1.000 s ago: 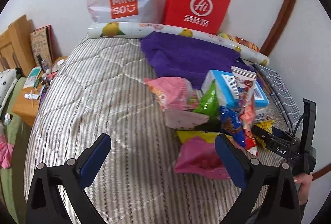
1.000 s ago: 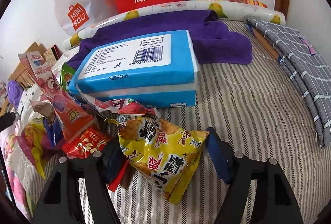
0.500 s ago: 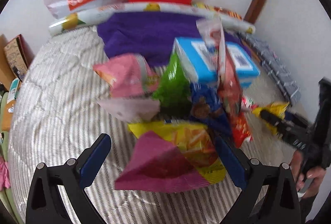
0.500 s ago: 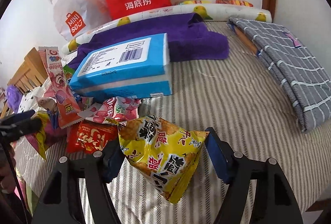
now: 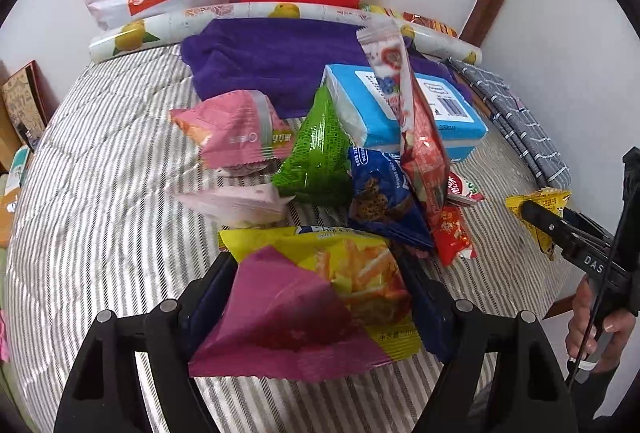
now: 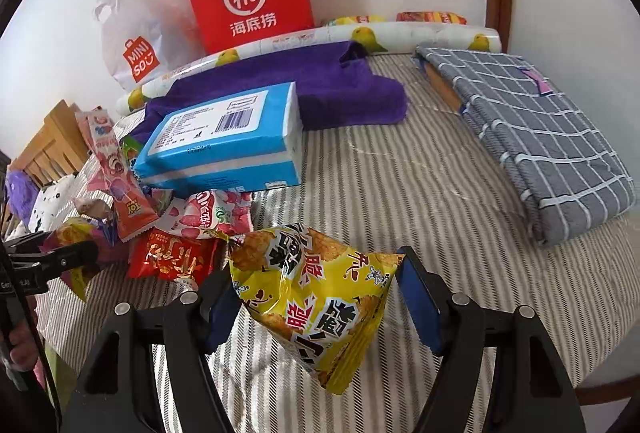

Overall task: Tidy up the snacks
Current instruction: 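Lift both held bags and carry them toward the purple towel, then lower the yellow bag onto the purple towel and open the right tool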

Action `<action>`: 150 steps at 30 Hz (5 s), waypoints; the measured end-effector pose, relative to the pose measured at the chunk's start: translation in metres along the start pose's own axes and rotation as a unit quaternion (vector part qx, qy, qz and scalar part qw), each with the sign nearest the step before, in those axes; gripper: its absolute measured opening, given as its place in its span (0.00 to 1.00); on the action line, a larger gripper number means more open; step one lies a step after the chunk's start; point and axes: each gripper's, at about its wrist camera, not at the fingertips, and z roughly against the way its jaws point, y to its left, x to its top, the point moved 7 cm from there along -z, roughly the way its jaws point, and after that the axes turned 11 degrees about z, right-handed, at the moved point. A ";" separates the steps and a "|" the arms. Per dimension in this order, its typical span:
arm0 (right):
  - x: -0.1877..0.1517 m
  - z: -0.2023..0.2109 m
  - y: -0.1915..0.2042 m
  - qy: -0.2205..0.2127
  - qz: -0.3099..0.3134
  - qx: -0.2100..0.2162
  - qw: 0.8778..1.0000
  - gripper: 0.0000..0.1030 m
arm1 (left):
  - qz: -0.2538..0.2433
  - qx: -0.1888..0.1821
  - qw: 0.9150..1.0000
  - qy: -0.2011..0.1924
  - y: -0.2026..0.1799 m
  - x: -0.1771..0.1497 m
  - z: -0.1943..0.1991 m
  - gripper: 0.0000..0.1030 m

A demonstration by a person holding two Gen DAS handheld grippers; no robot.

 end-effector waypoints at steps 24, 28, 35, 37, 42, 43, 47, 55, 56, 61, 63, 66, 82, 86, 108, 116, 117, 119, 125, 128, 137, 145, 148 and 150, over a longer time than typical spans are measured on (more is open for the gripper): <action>0.006 0.048 0.017 -0.035 0.006 0.006 0.999 0.70 | 0.016 -0.006 0.998 -0.067 -0.004 -0.002 0.078 0.77; 0.009 0.057 0.017 -0.043 0.005 0.008 0.999 0.70 | 0.012 -0.014 0.998 -0.067 -0.016 0.003 0.078 0.77; 0.026 0.072 0.022 -0.058 0.010 0.015 0.998 0.70 | 0.004 -0.033 0.997 -0.063 -0.041 0.017 0.076 0.77; 0.032 0.076 0.024 -0.061 0.011 0.018 0.998 0.70 | 0.001 -0.039 0.997 -0.062 -0.047 0.023 0.076 0.77; 0.049 0.079 0.028 -0.063 0.011 0.026 0.998 0.70 | -0.005 -0.044 0.997 -0.062 -0.059 0.041 0.076 0.77; 0.052 0.079 0.029 -0.063 0.010 0.026 0.998 0.70 | -0.006 -0.045 0.997 -0.062 -0.060 0.045 0.076 0.77; 0.071 0.078 0.029 -0.071 0.011 0.026 0.997 0.70 | -0.015 -0.045 0.997 -0.059 -0.069 0.062 0.073 0.77; 0.109 0.067 0.028 -0.076 0.009 0.026 0.997 0.70 | -0.028 -0.053 0.996 -0.059 -0.081 0.103 0.064 0.77; 0.115 0.064 0.028 -0.075 0.010 0.025 0.997 0.70 | -0.030 -0.054 0.996 -0.060 -0.081 0.109 0.063 0.77; 0.138 0.053 0.025 -0.074 0.017 0.019 0.997 0.70 | -0.033 -0.055 0.996 -0.064 -0.084 0.133 0.056 0.77; 0.147 0.049 0.024 -0.074 0.020 0.018 0.997 0.70 | -0.033 -0.055 0.996 -0.065 -0.084 0.142 0.053 0.77; 0.159 0.041 0.022 -0.074 0.021 0.016 0.997 0.70 | -0.031 -0.056 0.996 -0.064 -0.083 0.154 0.048 0.77; 0.207 -0.005 0.006 -0.069 0.017 0.005 0.997 0.70 | -0.033 -0.054 0.996 -0.058 -0.079 0.204 0.018 0.77; 0.213 -0.014 0.003 -0.065 0.018 0.004 0.998 0.70 | -0.036 -0.054 0.996 -0.057 -0.079 0.213 0.012 0.77; 0.247 -0.090 -0.008 -0.049 0.019 0.002 0.999 0.70 | -0.023 -0.034 0.998 -0.039 -0.058 0.260 -0.041 0.77; 0.255 -0.123 -0.010 -0.038 0.025 0.007 0.999 0.70 | -0.023 -0.026 0.999 -0.027 -0.050 0.272 -0.067 0.77; 0.256 -0.127 -0.010 -0.037 0.025 0.009 0.999 0.70 | -0.022 -0.025 0.999 -0.026 -0.050 0.274 -0.069 0.77; 0.258 -0.133 -0.010 -0.033 0.027 0.012 0.999 0.70 | -0.021 -0.024 0.999 -0.023 -0.048 0.277 -0.075 0.77; 0.255 -0.151 -0.012 -0.017 0.031 0.015 0.999 0.70 | -0.017 -0.018 1.000 -0.007 -0.041 0.276 -0.094 0.77; 0.249 -0.158 -0.014 -0.010 0.027 0.018 0.999 0.70 | -0.013 -0.018 1.000 0.001 -0.038 0.274 -0.101 0.77; 0.236 -0.178 -0.020 0.014 0.019 0.014 1.000 0.70 | -0.003 -0.006 1.000 0.020 -0.026 0.272 -0.118 0.77; 0.231 -0.186 -0.024 0.024 0.017 0.010 1.000 0.70 | -0.001 0.002 1.000 0.027 -0.024 0.270 -0.124 0.77; 0.229 -0.188 -0.024 0.029 0.018 0.010 0.999 0.70 | -0.001 0.004 1.000 0.030 -0.023 0.270 -0.126 0.77; 0.228 -0.189 -0.024 0.031 0.019 0.012 0.999 0.70 | -0.002 0.006 0.999 0.032 -0.022 0.269 -0.127 0.77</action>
